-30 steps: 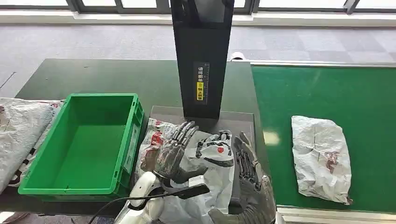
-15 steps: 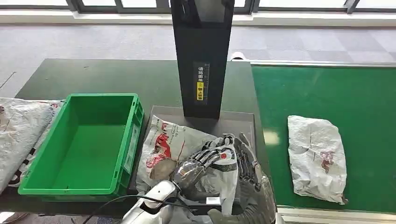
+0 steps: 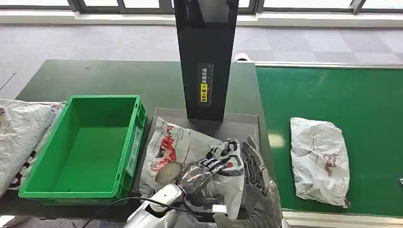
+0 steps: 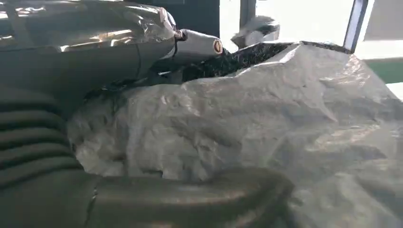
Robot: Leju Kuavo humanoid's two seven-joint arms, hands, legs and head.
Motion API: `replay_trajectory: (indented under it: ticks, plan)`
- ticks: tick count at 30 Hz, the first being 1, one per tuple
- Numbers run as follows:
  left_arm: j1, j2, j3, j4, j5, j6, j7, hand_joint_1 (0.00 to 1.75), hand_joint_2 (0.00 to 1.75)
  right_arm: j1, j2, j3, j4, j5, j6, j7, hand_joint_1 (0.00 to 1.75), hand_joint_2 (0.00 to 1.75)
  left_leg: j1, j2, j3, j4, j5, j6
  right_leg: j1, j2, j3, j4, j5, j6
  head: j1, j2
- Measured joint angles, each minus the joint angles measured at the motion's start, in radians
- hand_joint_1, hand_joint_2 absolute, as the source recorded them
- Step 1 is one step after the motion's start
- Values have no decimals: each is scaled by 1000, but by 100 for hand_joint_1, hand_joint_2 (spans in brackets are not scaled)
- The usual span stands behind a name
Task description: Moved the parcel from conveyor to table for the left to box.
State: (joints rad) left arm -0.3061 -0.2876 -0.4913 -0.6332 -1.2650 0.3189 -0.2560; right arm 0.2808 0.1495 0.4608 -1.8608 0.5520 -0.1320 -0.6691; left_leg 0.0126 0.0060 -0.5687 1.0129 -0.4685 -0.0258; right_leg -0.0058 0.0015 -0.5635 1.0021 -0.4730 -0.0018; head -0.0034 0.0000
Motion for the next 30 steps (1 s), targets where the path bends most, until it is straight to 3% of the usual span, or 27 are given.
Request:
replay_trajectory:
  ticks: [13, 16, 24, 30]
  plan:
    - [-29, -19, -18, 2, 9, 8, -50, 175, 175, 29, 0, 0, -25, 25, -48, 21, 0, 175, 0, 0, 0, 0, 0, 0, 0, 0, 0, 0, 0, 0, 0, 0]
    - [-29, -22, -18, -7, 32, 72, -69, 175, 175, 38, 0, 0, -31, 35, -70, 29, 0, 175, 0, 0, 0, 0, 0, 0, 0, 0, 0, 0, 0, 0, 0, 0]
    - [-4, -13, -4, -229, 83, 121, -77, 175, 175, 55, -5, 7, -53, 57, -135, 59, 0, 175, 0, -1, -1, 0, 0, 0, 0, 0, 0, 0, 0, 0, 0, 0]
    - [58, 0, 65, -472, 123, 303, -103, 175, 175, 57, -10, 8, -60, 43, -126, 61, 0, 175, 0, 0, -1, 0, 0, 0, 0, 0, -1, 1, 0, 0, 0, 0]
